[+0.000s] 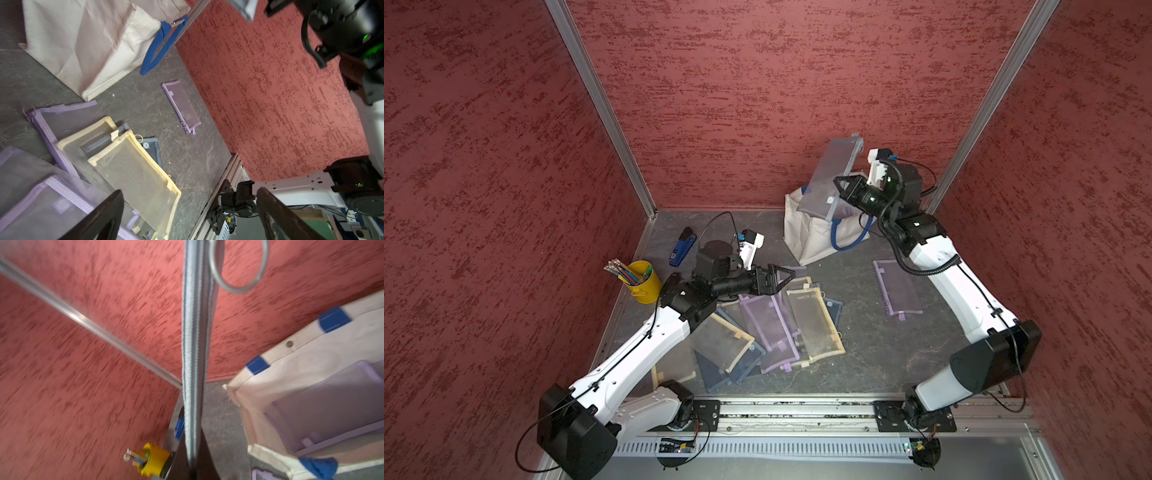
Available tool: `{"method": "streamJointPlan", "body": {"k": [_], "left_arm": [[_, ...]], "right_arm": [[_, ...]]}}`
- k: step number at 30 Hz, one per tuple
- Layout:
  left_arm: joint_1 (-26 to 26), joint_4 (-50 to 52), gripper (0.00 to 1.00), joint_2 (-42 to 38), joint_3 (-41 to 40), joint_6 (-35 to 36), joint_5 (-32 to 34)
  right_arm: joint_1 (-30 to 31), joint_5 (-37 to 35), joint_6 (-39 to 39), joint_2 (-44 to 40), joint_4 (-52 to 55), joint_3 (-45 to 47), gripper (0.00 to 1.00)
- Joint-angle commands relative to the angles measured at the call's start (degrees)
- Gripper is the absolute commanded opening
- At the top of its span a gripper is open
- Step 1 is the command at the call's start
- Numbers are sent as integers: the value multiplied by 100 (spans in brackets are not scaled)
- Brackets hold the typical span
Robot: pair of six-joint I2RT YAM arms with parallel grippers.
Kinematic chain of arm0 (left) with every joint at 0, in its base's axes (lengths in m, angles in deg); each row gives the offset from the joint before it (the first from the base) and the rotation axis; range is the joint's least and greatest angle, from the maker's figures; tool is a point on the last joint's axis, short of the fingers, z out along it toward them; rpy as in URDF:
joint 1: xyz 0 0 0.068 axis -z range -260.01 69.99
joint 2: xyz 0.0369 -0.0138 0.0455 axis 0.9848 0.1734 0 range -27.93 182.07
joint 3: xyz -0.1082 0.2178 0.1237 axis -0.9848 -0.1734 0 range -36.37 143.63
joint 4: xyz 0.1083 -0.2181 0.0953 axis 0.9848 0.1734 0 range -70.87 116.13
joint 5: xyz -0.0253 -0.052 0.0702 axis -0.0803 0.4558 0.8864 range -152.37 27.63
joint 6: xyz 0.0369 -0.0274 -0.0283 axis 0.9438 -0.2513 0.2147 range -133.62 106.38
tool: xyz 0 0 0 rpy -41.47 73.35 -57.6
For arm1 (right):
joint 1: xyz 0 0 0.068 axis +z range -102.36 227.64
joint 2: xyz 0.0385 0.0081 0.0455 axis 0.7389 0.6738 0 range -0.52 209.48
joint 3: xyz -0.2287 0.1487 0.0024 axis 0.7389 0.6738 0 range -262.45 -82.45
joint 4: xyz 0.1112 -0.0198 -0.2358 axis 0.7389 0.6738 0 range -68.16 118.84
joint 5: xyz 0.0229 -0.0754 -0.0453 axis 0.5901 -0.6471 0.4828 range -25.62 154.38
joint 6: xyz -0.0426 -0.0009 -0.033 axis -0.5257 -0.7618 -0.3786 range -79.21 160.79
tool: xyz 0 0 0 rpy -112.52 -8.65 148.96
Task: Put the pencil pouch into the canvas bag
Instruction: Place the pencil pouch in the canvas bag.
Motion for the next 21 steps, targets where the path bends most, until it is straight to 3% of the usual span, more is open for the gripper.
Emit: {"method": "streamJointPlan", "body": {"k": [1, 8, 21], "left_arm": [[459, 174, 100, 16, 104, 232, 638], [1076, 224, 100, 227, 299, 408, 1014], [1081, 441, 100, 250, 399, 466, 1348]], "right_arm": [[-47, -1475, 669, 357, 348, -437, 0], [-80, -2189, 1064, 1140, 645, -1006, 0], [-62, -2102, 1543, 1640, 481, -428, 0]]}}
